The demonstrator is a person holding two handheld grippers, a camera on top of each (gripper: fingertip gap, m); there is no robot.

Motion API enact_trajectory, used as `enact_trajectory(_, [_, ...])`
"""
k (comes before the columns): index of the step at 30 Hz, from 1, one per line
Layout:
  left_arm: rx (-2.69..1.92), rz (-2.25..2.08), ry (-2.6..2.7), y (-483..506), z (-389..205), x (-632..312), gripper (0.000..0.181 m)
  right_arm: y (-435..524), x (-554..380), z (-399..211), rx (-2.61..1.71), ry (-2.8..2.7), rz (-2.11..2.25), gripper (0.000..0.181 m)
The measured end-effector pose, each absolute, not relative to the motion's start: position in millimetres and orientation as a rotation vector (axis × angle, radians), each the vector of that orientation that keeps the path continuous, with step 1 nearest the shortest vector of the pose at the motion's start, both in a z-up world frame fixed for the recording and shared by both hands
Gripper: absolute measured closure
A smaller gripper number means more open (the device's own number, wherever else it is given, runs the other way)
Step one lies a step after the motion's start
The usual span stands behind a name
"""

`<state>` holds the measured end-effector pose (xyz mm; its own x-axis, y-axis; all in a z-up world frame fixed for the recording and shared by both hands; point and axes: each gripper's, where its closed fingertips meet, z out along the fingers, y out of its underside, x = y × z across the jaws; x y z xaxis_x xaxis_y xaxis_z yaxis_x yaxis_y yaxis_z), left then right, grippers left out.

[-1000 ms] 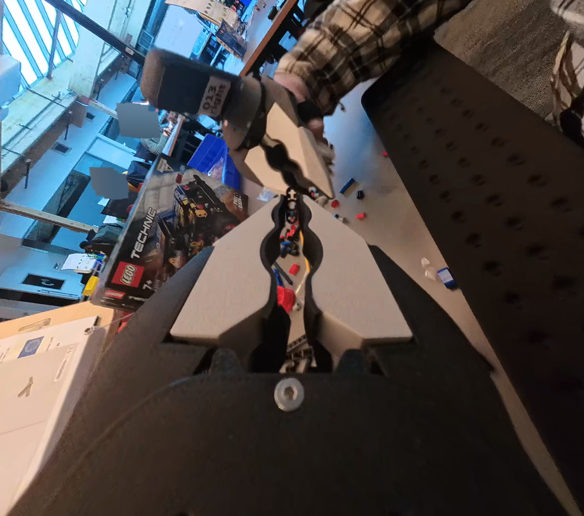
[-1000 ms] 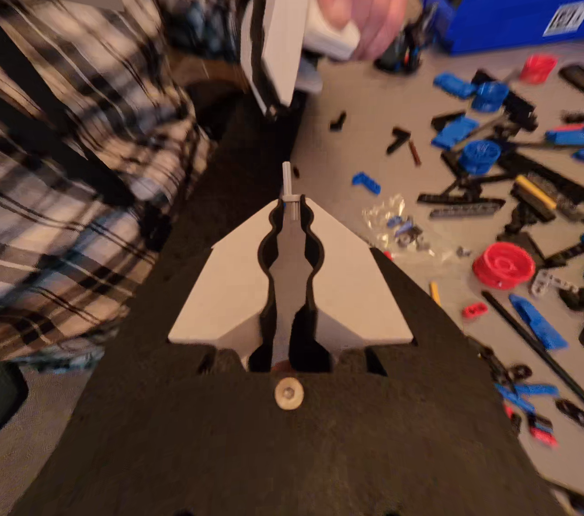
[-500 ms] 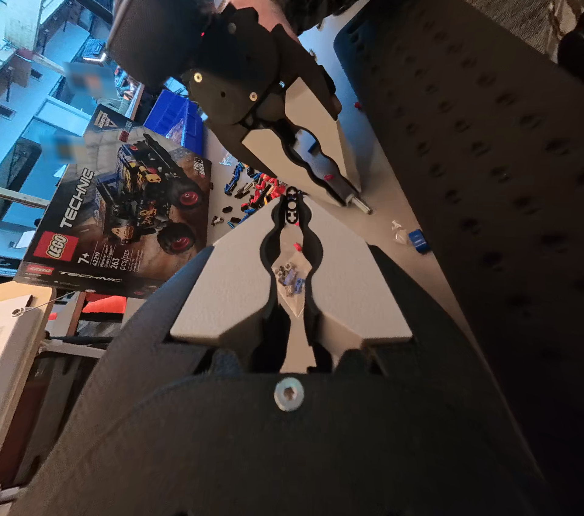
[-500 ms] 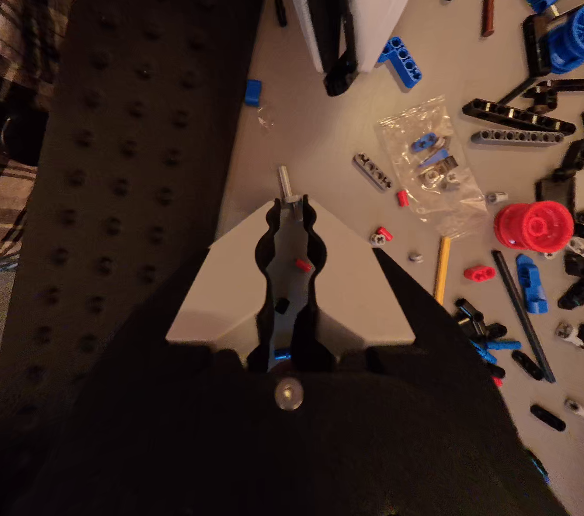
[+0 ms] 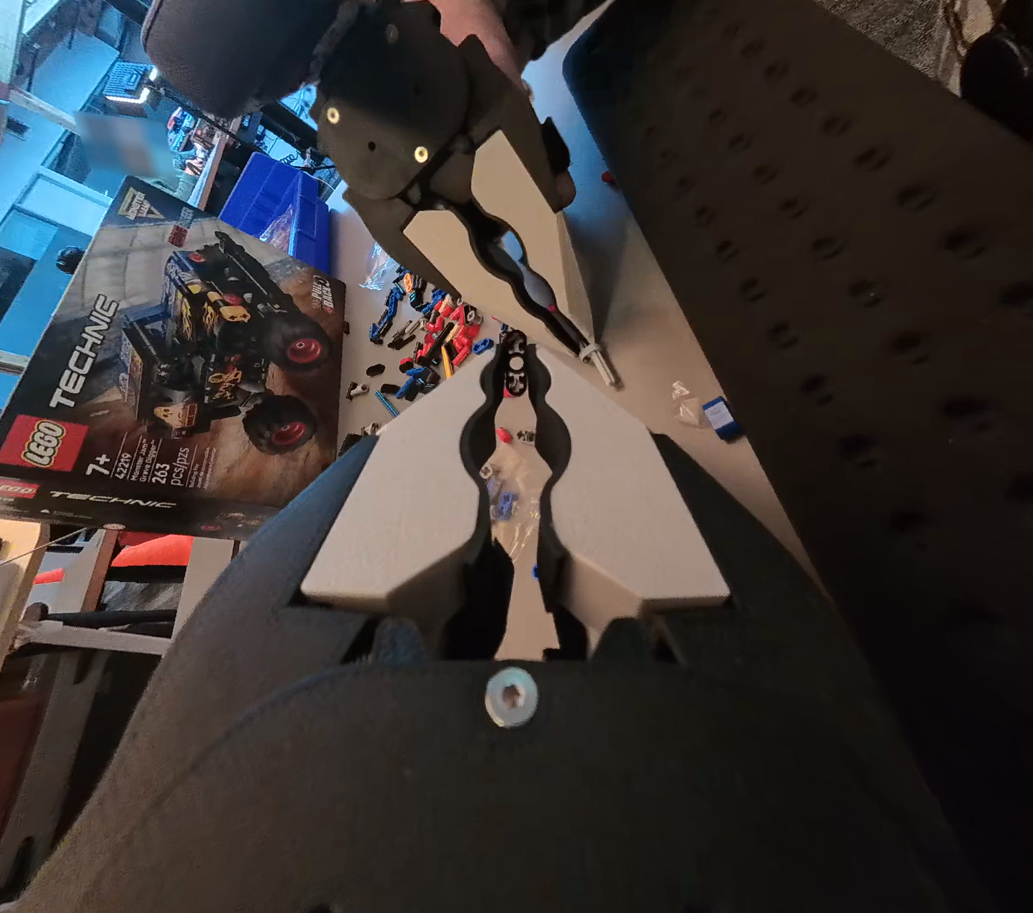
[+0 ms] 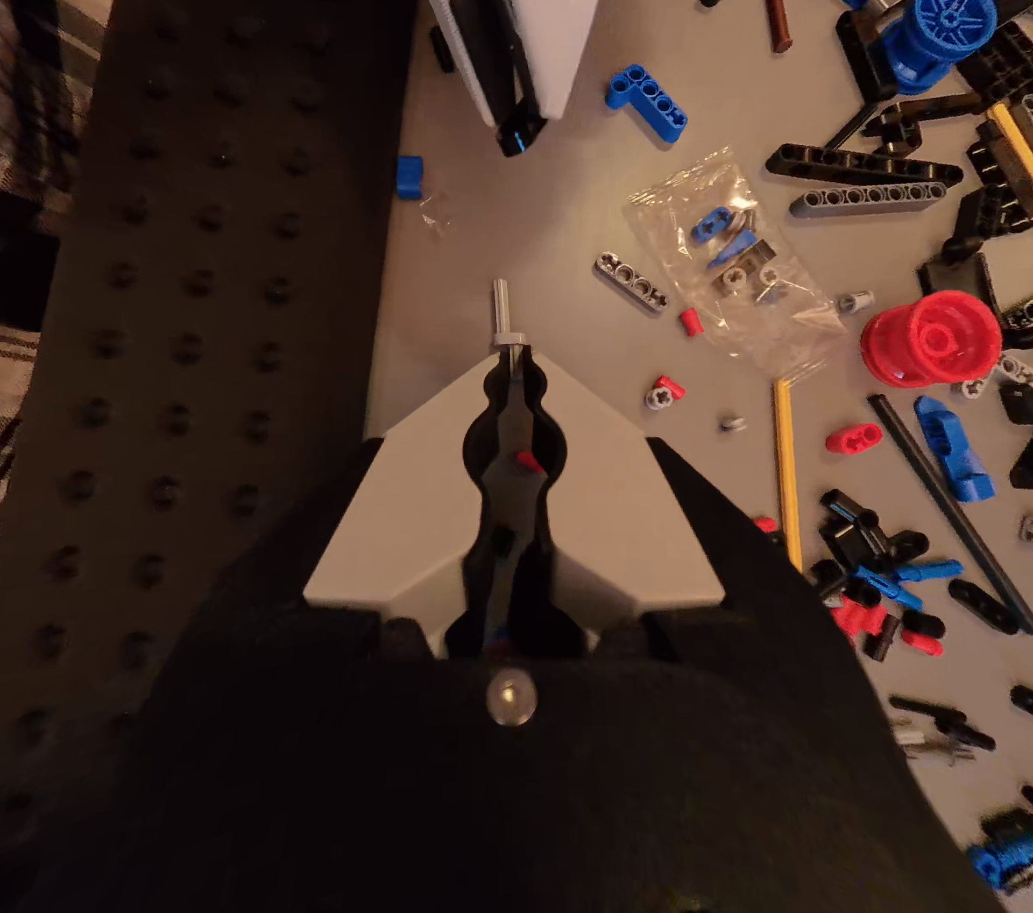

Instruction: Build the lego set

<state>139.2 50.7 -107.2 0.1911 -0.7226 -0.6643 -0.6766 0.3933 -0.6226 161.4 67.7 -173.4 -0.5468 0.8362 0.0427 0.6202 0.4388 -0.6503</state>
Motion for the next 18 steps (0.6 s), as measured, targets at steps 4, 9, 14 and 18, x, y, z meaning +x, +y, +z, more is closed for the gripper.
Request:
enact_trajectory(4, [-1.289,-0.050,1.488,50,-102,140,0.176,61,161,-155,-1.244,-2.254,1.098,0.178])
enact_trajectory(9, [-1.243,-0.084,1.448,46,-84,146,0.176,57,163,-109,-1.168,-2.080,1.512,0.178])
enact_trajectory(14, [-1.192,-0.126,1.382,42,-61,149,0.176,52,165,-78,-1.067,-1.969,1.726,0.179])
enact_trajectory(18, [-1.152,-0.121,1.377,38,-51,151,0.176,49,165,-68,-1.023,-1.966,1.764,0.178])
